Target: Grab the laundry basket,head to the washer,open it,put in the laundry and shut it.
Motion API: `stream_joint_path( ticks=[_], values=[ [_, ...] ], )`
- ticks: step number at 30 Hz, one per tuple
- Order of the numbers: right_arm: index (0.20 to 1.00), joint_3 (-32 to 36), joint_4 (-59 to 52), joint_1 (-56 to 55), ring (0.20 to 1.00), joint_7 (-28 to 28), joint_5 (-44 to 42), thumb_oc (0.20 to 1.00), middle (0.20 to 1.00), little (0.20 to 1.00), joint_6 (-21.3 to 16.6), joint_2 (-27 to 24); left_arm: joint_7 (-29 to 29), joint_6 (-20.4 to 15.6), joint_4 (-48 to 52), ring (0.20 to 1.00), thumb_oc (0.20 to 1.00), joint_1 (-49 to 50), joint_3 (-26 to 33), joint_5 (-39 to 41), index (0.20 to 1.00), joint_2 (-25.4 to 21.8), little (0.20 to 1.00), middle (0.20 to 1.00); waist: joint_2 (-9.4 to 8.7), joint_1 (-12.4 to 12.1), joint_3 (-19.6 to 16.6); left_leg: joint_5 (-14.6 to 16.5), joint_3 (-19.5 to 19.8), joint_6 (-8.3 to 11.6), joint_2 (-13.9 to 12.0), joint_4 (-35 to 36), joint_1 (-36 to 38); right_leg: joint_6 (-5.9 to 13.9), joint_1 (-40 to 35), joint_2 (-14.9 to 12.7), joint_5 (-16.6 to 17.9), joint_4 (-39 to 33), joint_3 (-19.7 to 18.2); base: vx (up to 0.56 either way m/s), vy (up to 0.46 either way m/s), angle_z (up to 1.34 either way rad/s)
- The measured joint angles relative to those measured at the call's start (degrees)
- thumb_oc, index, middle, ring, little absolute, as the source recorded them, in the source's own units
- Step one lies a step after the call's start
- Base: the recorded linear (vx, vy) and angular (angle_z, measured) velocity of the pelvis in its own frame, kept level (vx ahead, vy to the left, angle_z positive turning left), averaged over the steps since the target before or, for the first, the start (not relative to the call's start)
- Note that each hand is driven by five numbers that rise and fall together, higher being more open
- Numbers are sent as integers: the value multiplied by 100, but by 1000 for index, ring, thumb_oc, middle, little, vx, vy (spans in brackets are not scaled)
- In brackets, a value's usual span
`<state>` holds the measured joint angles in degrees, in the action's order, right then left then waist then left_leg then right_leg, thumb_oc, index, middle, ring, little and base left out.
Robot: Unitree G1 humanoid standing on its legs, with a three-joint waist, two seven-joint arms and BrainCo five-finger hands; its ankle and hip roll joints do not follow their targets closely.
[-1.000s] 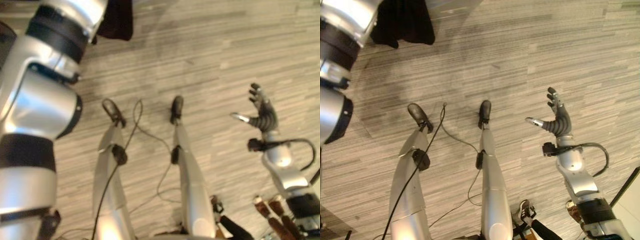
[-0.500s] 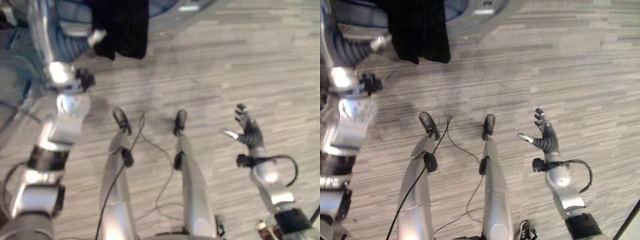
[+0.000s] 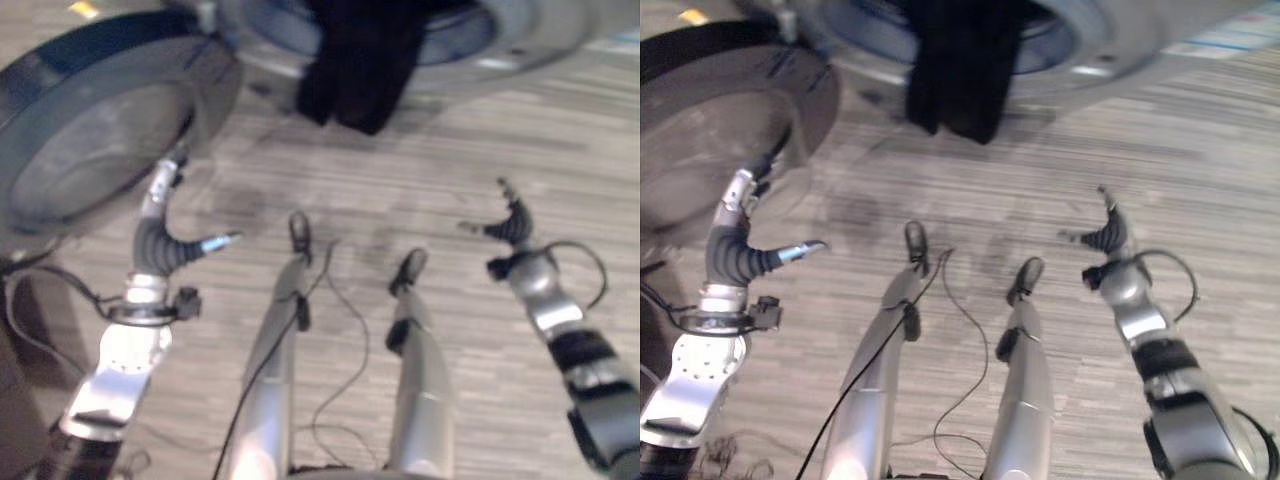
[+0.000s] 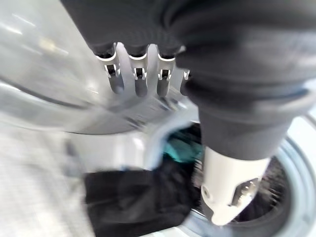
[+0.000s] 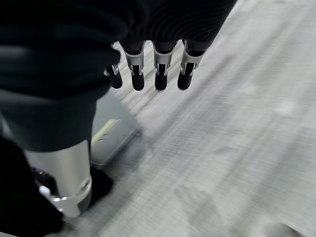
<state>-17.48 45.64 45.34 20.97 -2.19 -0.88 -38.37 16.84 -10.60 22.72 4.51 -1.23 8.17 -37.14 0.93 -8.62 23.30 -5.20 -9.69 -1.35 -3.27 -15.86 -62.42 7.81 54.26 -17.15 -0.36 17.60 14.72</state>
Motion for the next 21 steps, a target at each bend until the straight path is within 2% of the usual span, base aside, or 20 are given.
stream_joint_path(
  ticks=[1,2,5,10,12,16,21],
  values=[
    [1000,-144,295,330,1000,51,-1,1000,1000,1000,66,26,-43,-22,5,1000,1000,21,-46,65,1000,1,1000,1000,-1,-31,7,0,1,0,18,-1,-34,2,62,-39,-49,71,-4,28,14,27],
    [1000,-209,352,560,1000,124,9,1000,1000,1000,12,10,-106,-49,13,1000,1000,22,-61,132,1000,-9,1000,1000,29,-171,40,-2,52,-3,47,-8,-96,-6,110,-73,-100,145,37,17,9,18],
    [1000,-488,699,1008,1000,168,5,1000,1000,1000,-39,32,-137,-61,1,1000,1000,-41,-89,261,1000,-44,1000,1000,50,-276,94,-3,116,-5,95,-28,-170,-17,163,-122,-165,232,69,28,20,14],
    [1000,-903,1198,1458,1000,195,4,1000,1000,1000,-25,7,-224,-175,-31,1000,1000,-175,-166,322,1000,-50,1000,1000,66,-308,156,-2,133,-11,132,-77,-173,-3,178,-171,-225,352,64,31,34,3],
    [1000,-1257,1762,1835,1000,217,3,1000,1000,1000,-34,33,-248,-212,-75,1000,1000,-295,-420,430,1000,-35,1000,1000,91,-353,160,-8,148,-19,130,-101,-185,1,228,-182,-264,463,58,0,0,0],
    [1000,-1465,2079,2252,1000,222,2,1000,1000,1000,-116,-21,-264,-256,-86,1000,1000,-357,-679,521,1000,-8,1000,1000,121,-421,158,-48,205,-10,136,-119,-329,-53,420,-214,-365,687,67,22,22,5],
    [1000,-1539,2056,2374,1000,219,3,1000,1000,1000,-193,-25,-348,-265,-93,1000,1000,-405,-710,727,1000,32,1000,1000,181,-497,160,-78,246,8,184,-117,-367,-40,490,-288,-454,841,99,14,5,8]
  ],
)
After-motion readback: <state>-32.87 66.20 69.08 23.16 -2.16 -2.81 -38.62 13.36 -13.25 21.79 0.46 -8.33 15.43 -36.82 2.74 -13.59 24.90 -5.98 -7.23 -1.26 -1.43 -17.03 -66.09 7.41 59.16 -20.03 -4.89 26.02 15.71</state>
